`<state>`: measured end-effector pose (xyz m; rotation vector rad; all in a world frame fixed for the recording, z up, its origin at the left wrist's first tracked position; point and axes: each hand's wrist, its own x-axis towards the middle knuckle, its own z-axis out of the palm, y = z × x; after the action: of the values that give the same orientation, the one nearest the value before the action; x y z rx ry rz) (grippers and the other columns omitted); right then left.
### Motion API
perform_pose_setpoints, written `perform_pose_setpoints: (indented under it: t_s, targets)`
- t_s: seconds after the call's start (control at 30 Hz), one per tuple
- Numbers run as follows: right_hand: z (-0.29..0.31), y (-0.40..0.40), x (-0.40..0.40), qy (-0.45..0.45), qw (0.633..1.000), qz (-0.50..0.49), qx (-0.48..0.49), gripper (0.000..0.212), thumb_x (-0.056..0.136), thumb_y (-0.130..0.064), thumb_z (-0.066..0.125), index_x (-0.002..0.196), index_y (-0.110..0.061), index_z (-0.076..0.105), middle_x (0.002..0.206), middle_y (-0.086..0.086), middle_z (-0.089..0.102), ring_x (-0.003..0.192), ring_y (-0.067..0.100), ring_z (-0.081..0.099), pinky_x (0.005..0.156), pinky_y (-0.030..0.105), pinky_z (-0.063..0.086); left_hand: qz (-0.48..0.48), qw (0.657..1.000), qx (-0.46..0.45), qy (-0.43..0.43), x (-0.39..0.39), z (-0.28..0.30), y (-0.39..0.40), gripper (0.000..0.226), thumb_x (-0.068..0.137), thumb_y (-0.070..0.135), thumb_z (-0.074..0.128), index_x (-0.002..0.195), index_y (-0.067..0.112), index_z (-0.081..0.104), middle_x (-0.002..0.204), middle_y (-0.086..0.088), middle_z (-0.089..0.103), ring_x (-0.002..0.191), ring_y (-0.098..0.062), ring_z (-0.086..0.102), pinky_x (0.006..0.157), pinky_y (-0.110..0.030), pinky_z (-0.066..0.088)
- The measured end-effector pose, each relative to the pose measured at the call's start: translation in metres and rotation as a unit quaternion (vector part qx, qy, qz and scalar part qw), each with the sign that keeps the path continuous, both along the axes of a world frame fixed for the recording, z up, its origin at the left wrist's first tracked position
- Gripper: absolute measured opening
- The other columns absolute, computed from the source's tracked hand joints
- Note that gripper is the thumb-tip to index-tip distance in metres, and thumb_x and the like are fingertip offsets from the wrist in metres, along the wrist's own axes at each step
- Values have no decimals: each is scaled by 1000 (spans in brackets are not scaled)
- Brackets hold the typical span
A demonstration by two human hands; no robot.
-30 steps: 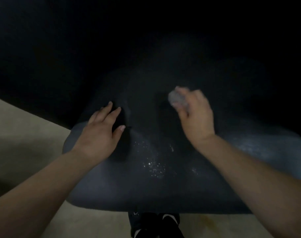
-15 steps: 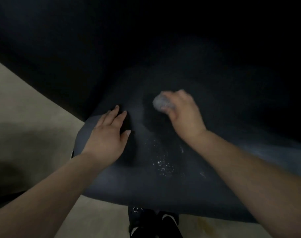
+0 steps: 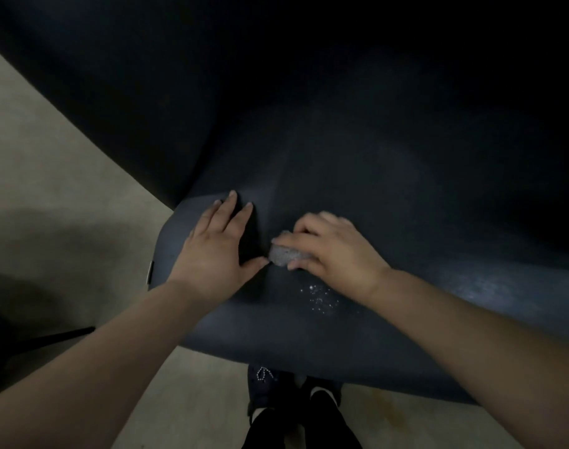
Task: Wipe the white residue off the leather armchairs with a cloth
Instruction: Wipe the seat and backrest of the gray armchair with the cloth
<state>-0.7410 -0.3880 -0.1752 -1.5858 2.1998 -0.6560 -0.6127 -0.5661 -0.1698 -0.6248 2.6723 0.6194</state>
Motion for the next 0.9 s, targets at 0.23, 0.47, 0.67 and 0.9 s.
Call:
perform_pose_setpoints:
  t_s: [0.23,0.47,0.67,0.9]
  targets:
    - [0,-49,-42,40,978,-204,-20,43,87,-34,64,129,-28,60,111,9,54,103,28,49,88,46,43,-7,1000,-5,-10,3,-3,0,111,68,66,68,153,33,4,161,10,-9,147,-15,-7,121,-41,9]
    - [0,16,-1,26,999,-35,0,38,83,-31,71,121,-30,65,99,7,57,90,25,53,77,37,43,-34,999,-16,-37,7,0,2,123,61,69,71,152,34,-4,159,9,-18,147,-16,-13,120,-45,11]
    - [9,31,-14,11,952,-295,-77,39,86,-19,68,125,-18,63,95,10,49,88,27,54,81,42,51,-30,999,-11,-41,10,3,9,123,62,67,72,153,33,-3,159,8,-17,147,-17,-12,120,-46,10]
    - [0,34,95,47,970,-232,-58,46,80,-27,70,125,-28,63,88,10,52,74,28,53,60,41,52,-32,999,-14,-34,12,2,10,119,64,63,74,153,32,1,160,7,-15,147,-18,-9,120,-47,12]
